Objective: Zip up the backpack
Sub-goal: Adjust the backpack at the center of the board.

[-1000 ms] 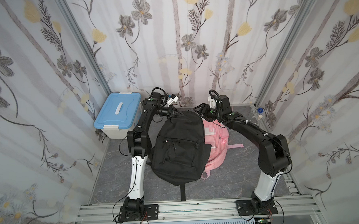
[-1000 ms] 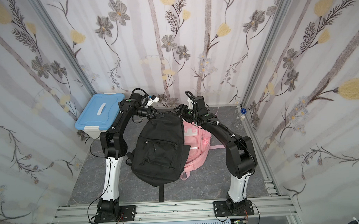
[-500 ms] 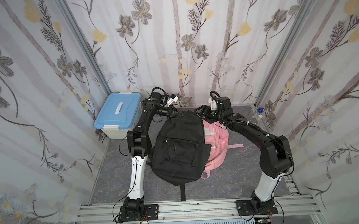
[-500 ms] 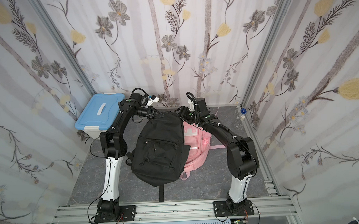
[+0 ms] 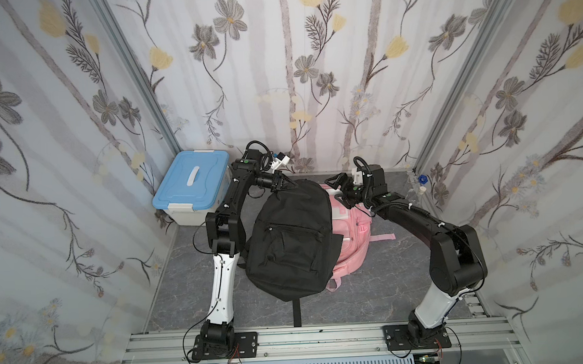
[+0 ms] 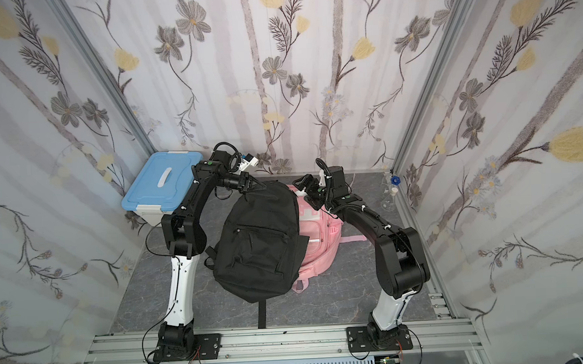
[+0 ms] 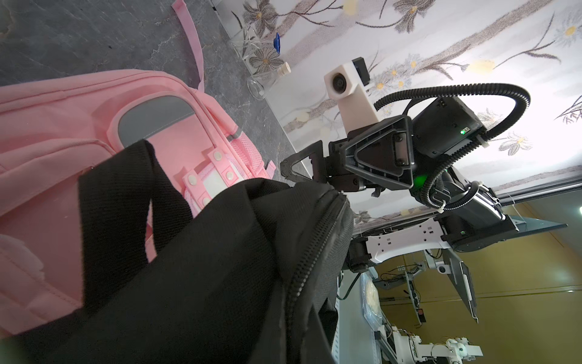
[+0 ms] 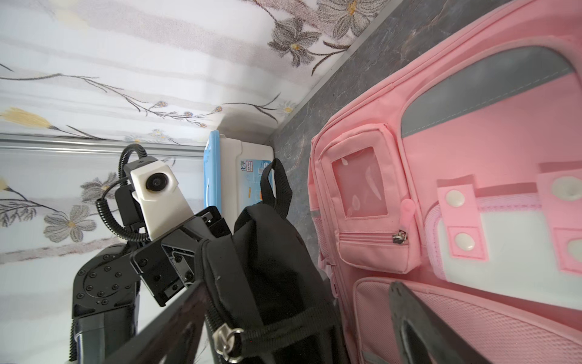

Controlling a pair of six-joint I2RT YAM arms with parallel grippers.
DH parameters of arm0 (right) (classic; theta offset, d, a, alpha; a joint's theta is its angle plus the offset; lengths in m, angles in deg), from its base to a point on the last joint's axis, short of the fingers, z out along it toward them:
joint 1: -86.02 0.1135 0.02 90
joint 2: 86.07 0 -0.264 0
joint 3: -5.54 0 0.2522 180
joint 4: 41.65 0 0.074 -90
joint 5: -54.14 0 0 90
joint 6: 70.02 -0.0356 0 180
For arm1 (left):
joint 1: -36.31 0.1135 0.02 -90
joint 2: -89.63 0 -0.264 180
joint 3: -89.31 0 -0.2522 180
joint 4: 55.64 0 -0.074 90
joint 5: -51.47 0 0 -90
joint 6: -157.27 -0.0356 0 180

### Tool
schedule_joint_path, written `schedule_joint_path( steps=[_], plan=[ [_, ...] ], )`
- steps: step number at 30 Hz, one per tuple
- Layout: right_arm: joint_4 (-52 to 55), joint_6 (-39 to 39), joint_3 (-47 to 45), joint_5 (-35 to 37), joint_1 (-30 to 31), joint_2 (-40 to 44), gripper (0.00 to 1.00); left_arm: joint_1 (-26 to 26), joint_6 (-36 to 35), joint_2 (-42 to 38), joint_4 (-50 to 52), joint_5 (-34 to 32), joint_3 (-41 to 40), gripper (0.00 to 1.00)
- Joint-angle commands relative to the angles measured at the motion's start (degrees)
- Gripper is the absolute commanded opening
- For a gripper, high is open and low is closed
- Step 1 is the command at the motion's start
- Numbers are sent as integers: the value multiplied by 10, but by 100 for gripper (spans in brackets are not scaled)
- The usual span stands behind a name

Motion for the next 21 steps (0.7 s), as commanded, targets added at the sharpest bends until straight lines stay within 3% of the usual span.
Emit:
schedule_joint_path(
  steps=[1,9,16,21],
  plan=[
    [-76,-66,-3,-18,7,-13,91,0,-2,-9,-11,24,0,0],
    [-153,-139,-5,-31,27,-54,90,0,-6,-8,-10,24,-1,0],
    [-192,-140,-12,-25,23,-45,72,0,-6,-5,-10,25,-2,0],
    [-189,-124,-6,-24,21,-35,67,0,-5,-3,-10,24,-1,0]
  ],
)
